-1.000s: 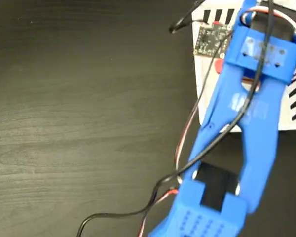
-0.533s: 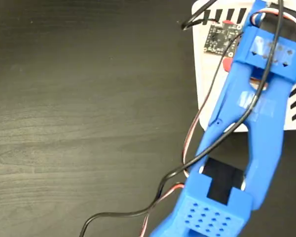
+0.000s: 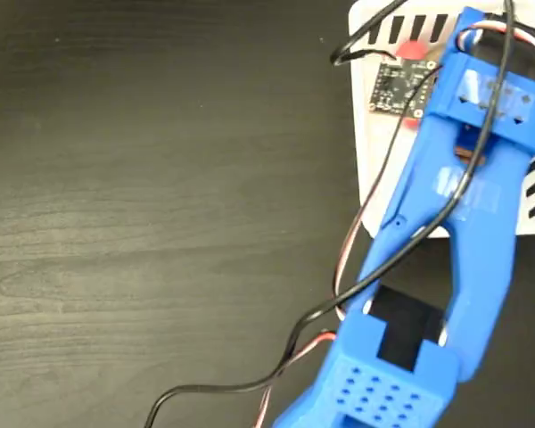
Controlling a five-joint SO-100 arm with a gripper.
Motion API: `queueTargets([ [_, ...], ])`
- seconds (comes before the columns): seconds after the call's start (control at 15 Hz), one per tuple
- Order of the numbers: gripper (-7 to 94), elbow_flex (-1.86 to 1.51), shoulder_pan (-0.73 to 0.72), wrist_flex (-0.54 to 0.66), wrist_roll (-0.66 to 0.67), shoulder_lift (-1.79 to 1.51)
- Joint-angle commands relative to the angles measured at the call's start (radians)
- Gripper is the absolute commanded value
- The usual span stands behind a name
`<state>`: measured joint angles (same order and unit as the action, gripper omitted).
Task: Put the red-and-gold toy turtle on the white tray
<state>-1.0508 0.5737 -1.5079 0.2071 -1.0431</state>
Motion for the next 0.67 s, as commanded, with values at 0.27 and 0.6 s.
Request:
queueTargets([
  [0.27,56,0.048,-0.026,-0.017,-0.028,-0.206],
  [0.6,8,-0.029,-0.074,0.006,-0.054,-0.434],
])
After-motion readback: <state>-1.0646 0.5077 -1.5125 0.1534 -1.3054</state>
